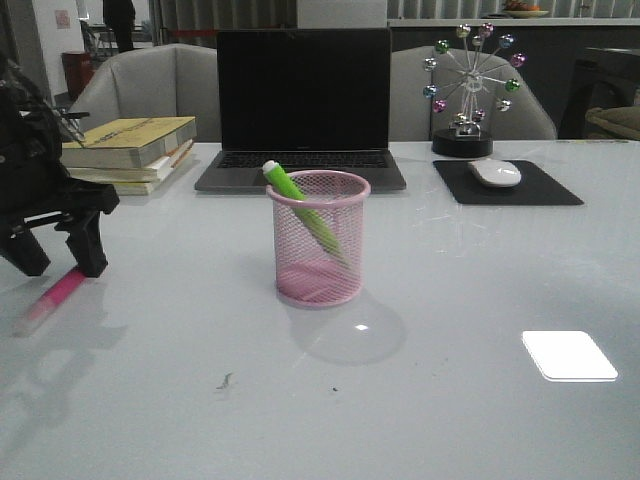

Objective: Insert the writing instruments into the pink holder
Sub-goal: 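Close the left gripper on the pink marker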

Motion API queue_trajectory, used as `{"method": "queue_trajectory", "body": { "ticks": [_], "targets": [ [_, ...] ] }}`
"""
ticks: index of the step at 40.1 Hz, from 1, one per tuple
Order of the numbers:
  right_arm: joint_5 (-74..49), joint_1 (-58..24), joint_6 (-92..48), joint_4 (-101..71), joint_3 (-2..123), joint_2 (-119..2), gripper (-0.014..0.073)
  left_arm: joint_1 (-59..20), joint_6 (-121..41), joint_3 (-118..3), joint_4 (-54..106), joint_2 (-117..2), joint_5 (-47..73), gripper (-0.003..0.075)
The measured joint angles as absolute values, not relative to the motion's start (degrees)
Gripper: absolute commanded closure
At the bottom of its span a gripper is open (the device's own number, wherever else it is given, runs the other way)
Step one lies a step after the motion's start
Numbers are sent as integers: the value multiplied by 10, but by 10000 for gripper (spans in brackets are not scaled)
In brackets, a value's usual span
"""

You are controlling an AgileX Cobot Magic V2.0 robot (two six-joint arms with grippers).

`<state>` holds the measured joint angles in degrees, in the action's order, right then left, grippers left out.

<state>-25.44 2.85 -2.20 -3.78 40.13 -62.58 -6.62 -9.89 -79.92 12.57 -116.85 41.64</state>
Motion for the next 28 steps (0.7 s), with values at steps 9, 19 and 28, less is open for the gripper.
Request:
{"method": "queue_trajectory", "body": {
  "ticks": [9, 19, 28],
  "targets": [
    [-258, 28, -22, -38, 401, -626, 199, -66, -100, -812, 121, -1185, 436, 351],
    [-259, 28, -22, -38, 401, -626, 199, -66, -101, -817, 114, -1194, 442, 417],
    [-259, 28, -22, -38, 401, -626, 199, -66, -102, -818, 113, -1195, 442, 477]
  ]
}}
